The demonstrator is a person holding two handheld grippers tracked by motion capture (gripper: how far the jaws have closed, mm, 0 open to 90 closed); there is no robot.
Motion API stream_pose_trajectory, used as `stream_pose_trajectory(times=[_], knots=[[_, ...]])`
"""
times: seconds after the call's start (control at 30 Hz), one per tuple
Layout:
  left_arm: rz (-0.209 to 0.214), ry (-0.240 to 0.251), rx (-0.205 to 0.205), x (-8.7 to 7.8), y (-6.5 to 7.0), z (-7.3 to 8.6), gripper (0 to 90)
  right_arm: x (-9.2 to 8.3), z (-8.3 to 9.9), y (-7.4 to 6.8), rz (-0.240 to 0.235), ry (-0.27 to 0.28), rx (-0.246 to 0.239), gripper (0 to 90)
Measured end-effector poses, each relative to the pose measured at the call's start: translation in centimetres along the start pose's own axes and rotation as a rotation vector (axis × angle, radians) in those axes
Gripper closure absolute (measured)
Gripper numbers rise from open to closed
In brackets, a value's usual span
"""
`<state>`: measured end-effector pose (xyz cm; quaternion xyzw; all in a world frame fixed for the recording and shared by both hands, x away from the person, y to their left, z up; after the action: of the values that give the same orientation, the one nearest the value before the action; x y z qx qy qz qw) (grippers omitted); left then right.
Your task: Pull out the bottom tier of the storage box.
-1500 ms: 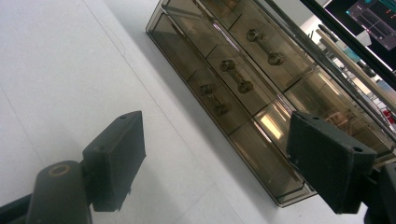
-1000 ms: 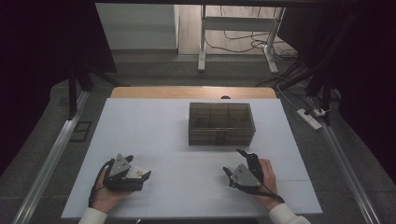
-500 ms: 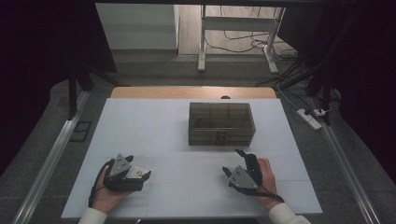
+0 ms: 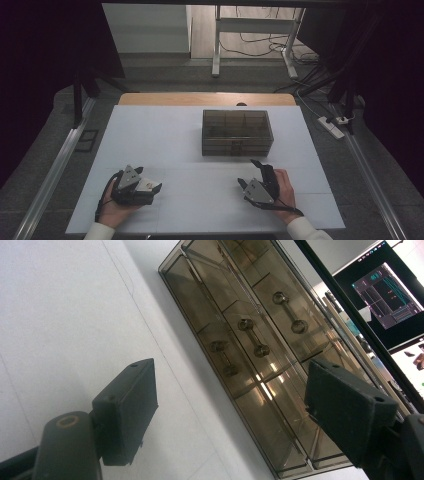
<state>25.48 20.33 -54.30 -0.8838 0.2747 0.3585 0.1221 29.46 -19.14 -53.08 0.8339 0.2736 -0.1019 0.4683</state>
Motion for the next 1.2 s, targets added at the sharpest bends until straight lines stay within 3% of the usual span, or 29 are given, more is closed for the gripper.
stream_pose_trajectory(times=[0.6,0.87,1.2], knots=[[-0.001,-0.007,0.006,0.1,0.0,0.0,10.6,0.5,-0.1,-0.2,0.017,0.009,-0.032,21.5],[-0.002,-0.009,0.007,0.1,0.0,0.0,10.7,0.8,-0.5,-0.4,0.027,0.010,-0.072,21.7],[-0.001,-0.010,0.007,0.1,0.1,0.0,10.7,1.2,-0.6,-0.5,0.030,0.013,-0.078,22.0]])
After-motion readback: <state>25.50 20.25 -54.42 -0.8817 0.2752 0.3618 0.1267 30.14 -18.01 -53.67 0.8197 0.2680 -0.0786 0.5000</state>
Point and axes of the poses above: each handheld gripper's, and its own axes: x roughly forward along the jaws, z roughly out of its underside, y roughly to its right, the point moved 2 cm from there along x, roughly forward along the jaws, and after that the axes turned 8 degrees about -y, right-handed, at the moved point
